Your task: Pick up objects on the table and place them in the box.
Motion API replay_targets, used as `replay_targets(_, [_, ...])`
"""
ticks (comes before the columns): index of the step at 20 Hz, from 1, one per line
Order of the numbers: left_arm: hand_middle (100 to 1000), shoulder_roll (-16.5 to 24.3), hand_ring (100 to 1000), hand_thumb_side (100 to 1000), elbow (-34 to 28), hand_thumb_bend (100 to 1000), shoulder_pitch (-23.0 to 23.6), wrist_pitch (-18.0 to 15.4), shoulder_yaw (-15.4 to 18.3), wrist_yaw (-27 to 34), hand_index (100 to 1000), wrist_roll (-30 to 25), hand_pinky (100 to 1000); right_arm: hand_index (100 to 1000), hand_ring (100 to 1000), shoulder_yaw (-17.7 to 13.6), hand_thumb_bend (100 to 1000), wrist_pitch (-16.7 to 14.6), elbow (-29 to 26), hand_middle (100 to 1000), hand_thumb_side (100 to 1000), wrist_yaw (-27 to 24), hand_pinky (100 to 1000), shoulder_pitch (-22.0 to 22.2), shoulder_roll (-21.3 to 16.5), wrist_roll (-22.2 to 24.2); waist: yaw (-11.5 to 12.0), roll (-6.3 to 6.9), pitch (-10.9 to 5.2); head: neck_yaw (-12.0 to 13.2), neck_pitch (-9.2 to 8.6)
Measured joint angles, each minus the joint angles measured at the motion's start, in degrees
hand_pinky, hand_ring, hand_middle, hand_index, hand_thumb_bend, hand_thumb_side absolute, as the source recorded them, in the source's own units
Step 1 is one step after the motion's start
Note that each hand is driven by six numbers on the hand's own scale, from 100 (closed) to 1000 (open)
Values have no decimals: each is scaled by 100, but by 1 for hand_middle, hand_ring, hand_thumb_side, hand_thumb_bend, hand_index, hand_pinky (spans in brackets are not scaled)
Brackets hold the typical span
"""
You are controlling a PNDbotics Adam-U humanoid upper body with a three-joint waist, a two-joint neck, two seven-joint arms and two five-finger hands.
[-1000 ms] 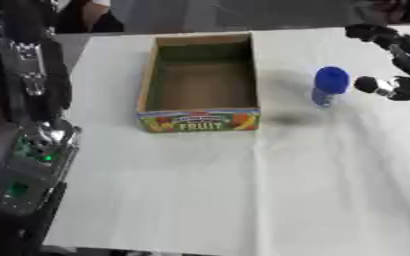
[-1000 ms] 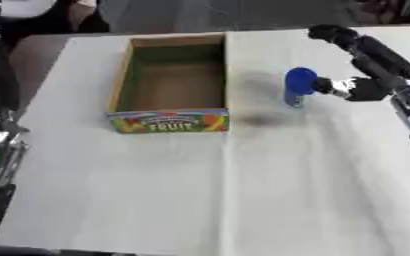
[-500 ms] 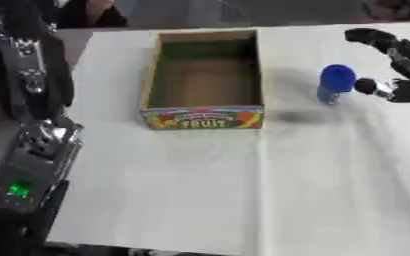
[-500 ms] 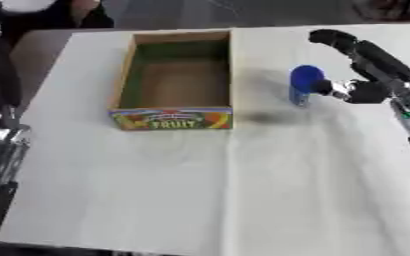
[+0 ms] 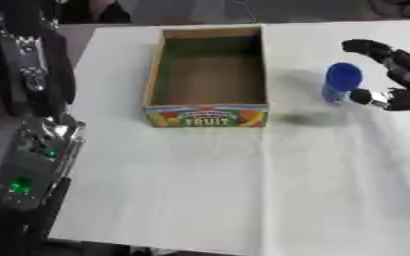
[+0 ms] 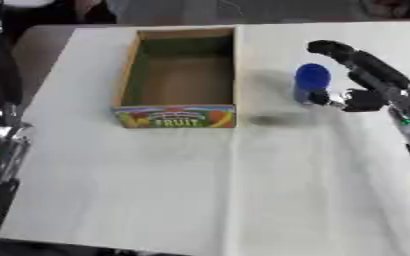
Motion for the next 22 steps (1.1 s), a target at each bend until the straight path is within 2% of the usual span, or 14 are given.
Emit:
replay_targets(7, [927, -43, 741, 828, 0, 426, -105, -9, -2, 39, 896, -8, 885, 979, 984, -32, 719, 0, -3, 971, 921, 247, 994, -3, -27, 63, 115, -47, 88, 0, 0])
replay_targets(16, [928, -44, 741, 828, 0, 424, -203, -26, -6, 46, 892, -27, 885, 976, 972, -120, 706, 22, -204, 966, 922, 312, 994, -56, -375, 289, 240, -179, 195, -16, 0])
replay_targets(22, [929, -44, 740, 829, 0, 421, -261, -41, -39, 66, 888, -49, 886, 975, 974, -207, 700, 96, -258, 963, 927, 269, 996, -171, -491, 487, 345, -275, 309, -211, -61])
